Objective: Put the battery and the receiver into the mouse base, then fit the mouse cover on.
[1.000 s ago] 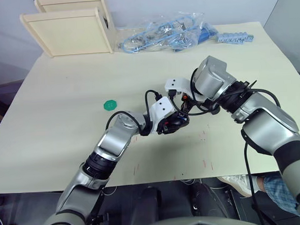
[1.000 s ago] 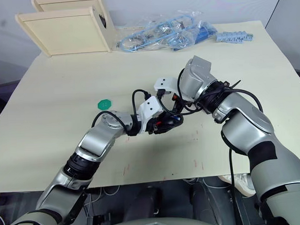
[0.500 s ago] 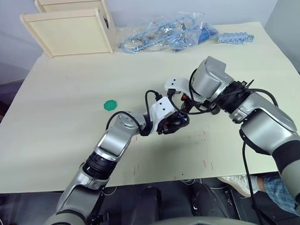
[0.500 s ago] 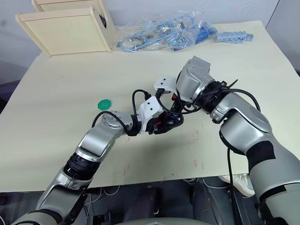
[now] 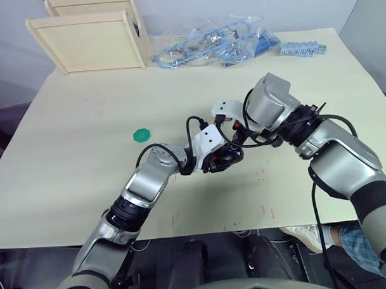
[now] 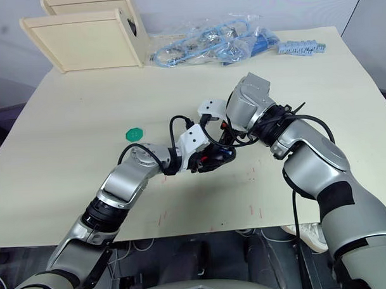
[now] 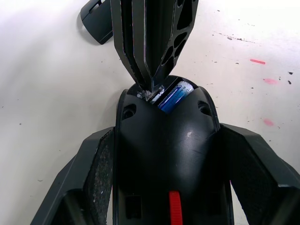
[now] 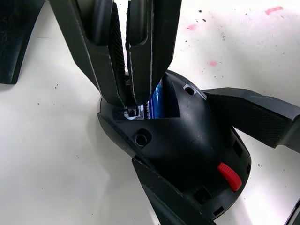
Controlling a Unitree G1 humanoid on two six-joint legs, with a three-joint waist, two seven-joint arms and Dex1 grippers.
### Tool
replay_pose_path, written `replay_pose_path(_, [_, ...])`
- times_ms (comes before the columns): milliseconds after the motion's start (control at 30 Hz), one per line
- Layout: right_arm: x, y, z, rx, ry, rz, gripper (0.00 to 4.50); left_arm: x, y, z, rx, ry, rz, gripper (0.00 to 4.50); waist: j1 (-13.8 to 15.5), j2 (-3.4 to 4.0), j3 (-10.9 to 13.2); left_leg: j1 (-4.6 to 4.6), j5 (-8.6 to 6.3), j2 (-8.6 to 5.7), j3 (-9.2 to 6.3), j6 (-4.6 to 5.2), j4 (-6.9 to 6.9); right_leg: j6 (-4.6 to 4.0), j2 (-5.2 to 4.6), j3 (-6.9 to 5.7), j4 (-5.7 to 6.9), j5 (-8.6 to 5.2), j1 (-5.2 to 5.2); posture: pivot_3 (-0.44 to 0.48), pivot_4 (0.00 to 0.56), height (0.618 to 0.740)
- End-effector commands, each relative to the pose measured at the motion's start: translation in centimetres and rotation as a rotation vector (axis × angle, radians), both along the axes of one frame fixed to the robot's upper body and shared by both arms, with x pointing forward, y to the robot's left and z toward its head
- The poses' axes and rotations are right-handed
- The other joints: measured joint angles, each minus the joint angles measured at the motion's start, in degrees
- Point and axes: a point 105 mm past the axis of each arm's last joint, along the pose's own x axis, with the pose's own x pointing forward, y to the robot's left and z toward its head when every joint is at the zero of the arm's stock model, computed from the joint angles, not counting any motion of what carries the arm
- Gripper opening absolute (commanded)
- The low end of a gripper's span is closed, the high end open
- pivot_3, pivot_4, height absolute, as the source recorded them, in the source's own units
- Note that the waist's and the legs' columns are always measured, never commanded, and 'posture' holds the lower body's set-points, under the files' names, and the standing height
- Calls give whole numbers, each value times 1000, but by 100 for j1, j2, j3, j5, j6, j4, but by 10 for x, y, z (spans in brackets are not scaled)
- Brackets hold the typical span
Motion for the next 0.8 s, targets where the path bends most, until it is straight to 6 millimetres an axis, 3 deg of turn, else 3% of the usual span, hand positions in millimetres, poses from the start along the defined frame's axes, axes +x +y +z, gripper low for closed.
replay_pose_path(33, [-12,17,-9,9,33,91,0,0,-3,1,1,-22,6,2874,-1,0,0,0,0,0,0,0,0,0,0,0,0,0,0,0,150,740])
replay_pose_path(800, [-13,28,-20,-45,44,157,0,-2,-2,-2,1,-16,11,2874,-27,13,-16,10,-1,0,-1,2,-2,0,1,-1,0,0,8,0,150,740])
